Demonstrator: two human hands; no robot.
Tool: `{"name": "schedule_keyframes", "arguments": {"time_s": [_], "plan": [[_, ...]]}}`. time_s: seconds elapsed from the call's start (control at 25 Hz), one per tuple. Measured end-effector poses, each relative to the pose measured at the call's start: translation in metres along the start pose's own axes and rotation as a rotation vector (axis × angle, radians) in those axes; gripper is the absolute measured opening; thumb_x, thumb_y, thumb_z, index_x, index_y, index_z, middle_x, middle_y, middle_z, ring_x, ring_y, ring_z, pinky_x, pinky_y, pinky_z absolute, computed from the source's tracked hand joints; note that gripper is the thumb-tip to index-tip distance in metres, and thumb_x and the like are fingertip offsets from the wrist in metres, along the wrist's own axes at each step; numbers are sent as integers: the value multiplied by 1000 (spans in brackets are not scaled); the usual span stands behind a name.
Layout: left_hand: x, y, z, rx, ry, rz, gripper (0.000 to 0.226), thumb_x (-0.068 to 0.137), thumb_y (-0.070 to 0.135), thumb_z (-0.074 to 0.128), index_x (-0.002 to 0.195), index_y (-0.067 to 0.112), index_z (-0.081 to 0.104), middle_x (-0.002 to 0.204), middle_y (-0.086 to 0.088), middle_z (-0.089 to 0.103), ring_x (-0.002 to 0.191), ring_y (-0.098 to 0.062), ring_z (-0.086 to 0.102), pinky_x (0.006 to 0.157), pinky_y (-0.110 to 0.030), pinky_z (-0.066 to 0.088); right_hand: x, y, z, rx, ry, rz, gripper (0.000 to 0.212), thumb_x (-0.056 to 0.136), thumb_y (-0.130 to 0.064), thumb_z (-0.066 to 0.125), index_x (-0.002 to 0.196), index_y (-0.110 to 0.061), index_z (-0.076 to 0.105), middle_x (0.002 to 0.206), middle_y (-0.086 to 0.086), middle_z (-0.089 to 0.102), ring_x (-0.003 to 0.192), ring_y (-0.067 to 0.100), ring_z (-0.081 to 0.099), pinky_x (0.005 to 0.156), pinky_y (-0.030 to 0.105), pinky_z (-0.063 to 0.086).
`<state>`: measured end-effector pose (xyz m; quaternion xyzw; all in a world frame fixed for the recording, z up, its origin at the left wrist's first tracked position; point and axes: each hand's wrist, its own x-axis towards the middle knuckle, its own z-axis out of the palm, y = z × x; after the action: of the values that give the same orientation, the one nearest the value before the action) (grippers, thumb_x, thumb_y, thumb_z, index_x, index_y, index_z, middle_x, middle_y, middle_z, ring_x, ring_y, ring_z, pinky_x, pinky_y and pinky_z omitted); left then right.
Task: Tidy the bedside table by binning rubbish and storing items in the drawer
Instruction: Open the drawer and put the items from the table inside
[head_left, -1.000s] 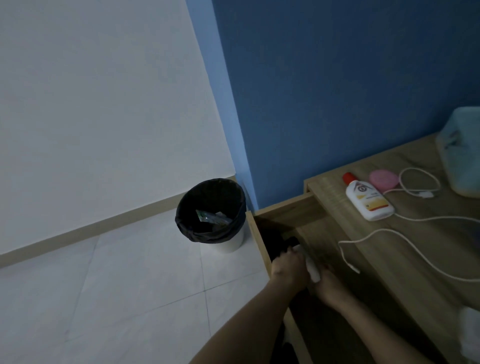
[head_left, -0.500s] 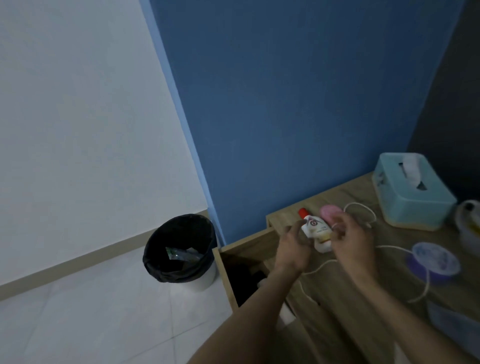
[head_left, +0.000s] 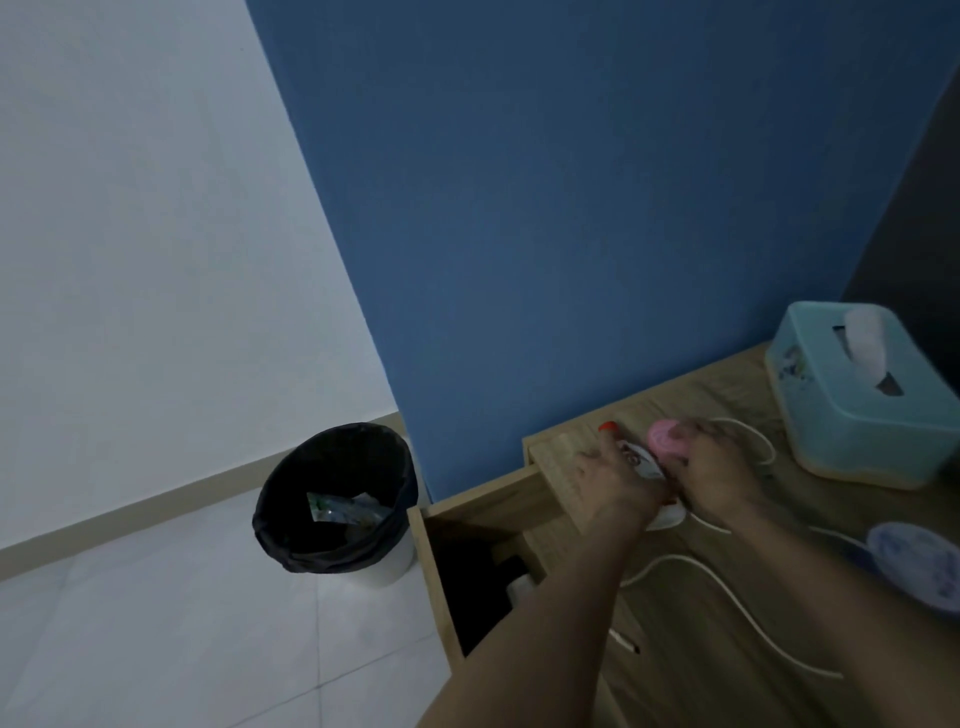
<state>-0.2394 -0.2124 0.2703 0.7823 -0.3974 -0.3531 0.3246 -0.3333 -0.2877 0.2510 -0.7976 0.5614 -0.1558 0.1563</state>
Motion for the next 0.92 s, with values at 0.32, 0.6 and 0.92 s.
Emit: {"name": "schedule_keyframes", "arguments": {"time_s": [0.32, 0.6, 0.92], "plan": [[-6, -25, -47, -183, -30, -99, 62, 73, 15, 78, 122, 19, 40, 131, -11, 47, 114, -29, 57, 85, -38, 56, -23, -41, -18, -368, 114, 105, 40, 71, -44, 63, 98, -14, 62, 100, 9, 68, 109, 30, 49, 86, 39, 36], [-42, -65, -83, -397, 113, -109, 70, 78, 5, 69, 140, 15, 36, 131, -15, 55, 115, -29, 57, 92, -38, 52, -85, -85, -21, 18, 182, -163, 45, 53, -20, 78, 91, -5, 58, 94, 18, 57, 82, 37, 58, 59, 32, 42], [-90, -90, -91, -290, 140, -244, 56, 82, 13, 68, 129, 15, 37, 128, -14, 53, 115, -30, 55, 95, -42, 50, -164, -119, 11, 58, -218, -285, 49, 77, -18, 69, 120, -6, 50, 129, 14, 43, 115, 30, 48, 88, 31, 43]]}}
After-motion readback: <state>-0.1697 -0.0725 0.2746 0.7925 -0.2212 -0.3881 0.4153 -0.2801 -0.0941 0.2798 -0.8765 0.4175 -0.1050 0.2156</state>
